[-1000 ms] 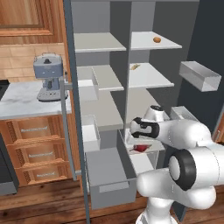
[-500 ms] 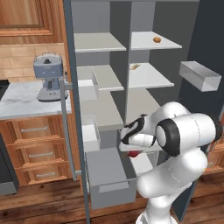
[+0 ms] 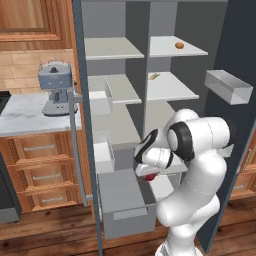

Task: Take the pear and tangerine from the fridge shelf and place them in the freezer drawer to begin freezing them.

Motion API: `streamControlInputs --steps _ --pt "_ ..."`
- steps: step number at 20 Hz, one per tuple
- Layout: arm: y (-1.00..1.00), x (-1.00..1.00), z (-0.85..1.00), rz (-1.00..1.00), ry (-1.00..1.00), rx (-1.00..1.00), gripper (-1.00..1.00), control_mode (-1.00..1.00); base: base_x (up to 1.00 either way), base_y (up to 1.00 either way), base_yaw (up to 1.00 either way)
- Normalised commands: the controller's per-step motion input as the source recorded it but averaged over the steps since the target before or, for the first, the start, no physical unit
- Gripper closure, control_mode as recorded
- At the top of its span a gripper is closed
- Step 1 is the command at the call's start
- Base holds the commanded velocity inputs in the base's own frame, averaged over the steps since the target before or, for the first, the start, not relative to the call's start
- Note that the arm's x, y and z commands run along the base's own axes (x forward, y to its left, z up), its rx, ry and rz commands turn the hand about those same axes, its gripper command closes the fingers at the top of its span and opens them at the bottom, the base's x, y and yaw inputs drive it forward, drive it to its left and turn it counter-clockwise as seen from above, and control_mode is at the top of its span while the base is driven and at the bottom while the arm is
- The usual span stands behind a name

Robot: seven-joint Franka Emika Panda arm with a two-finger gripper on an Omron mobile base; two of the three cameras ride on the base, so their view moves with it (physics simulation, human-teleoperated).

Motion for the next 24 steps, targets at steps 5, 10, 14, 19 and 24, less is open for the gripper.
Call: streamControlInputs --steps 5,10,14,19,24 --pt "0.11 0.39 -0.24 0.26 0.01 0.0 1.0 -1.0 0.0 0.0 0.0" --pt "0.17 0.38 -0.48 0.25 0.01 0.0 1.0 -1.0 0.0 0.0 0.0" --pt "0.22 0.35 -0.53 0.22 0.01 0.0 1.0 -1.0 0.0 0.0 0.0" --pt "0.02 0.22 -0.6 0.17 0.0 0.0 1.0 -1.0 0.0 0.0 0.0" --pt "0.01 0.26 -0.56 0.13 0.0 0.0 1.0 -1.0 0.0 0.0 0.0"
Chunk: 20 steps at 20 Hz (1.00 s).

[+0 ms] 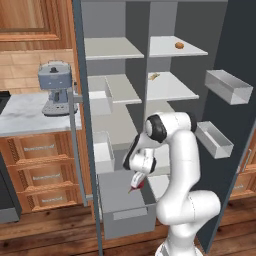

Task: Take the pear and tangerine from the fridge shelf and place them in the freezer drawer to begin freezing them.

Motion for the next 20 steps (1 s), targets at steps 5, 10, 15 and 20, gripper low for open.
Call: streamControlInputs --steps 5,10,15,20 --pt "0.11 0.24 -0.56 0.1 0.0 0.0 1.0 -1.0 0.0 0.0 0.0" --pt "0.09 0.03 -0.62 0.09 0.0 0.0 1.0 -1.0 0.0 0.0 0.0" --pt "0.02 -0.43 -0.73 0.05 0.0 0.0 1.0 -1.0 0.0 0.0 0.0" --pt "0.0 -0.83 -0.65 0.03 0.0 0.02 1.0 -1.0 0.0 0.0 0.0"
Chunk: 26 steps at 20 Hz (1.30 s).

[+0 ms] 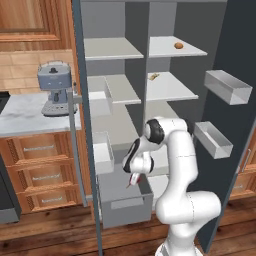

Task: Take the pear and tangerine from the fridge shelf and place them in the freezer drawer to begin freezing them.

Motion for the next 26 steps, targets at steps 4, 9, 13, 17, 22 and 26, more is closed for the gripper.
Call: streamControlInputs --steps 4,9,13,17,22,26 --pt "0.0 -0.98 -0.53 0.03 0.0 0.07 1.0 -1.0 0.0 0.0 0.0" --pt "0.0 -0.97 -0.34 0.01 0.02 0.09 1.0 -1.0 0.0 0.0 0.0" --pt "0.11 -0.61 -0.06 0.0 0.07 0.03 1.0 -1.0 0.0 0.0 0.0" --pt "0.18 -0.12 0.01 0.0 0.04 0.0 1.0 -1.0 0.0 0.0 0.0" --pt "0.41 0.24 0.0 0.0 0.01 0.0 1.0 -1.0 0.0 0.0 0.0" --pt "0.64 0.39 -0.24 0.0 0.15 0.0 1.0 -1.0 0.0 0.0 0.0"
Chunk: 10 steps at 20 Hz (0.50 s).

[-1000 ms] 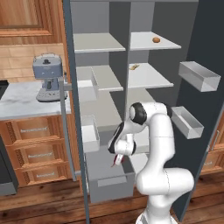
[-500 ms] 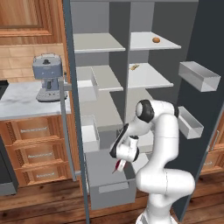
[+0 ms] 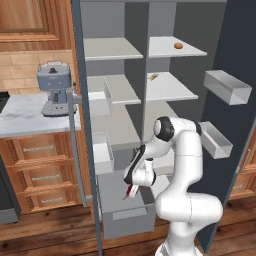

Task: Take the pear and tangerine from the fridge shelf and place them in the freezer drawer to begin freezing them.

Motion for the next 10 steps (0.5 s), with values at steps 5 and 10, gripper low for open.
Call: streamControlInputs --steps 5,10 --pt "0.56 0.16 -0.35 0.0 0.18 -0.01 1.0 -1.0 0.0 0.0 0.0" --pt "0.13 0.02 -0.53 0.0 0.08 -0.03 1.0 -1.0 0.0 0.0 0.0"
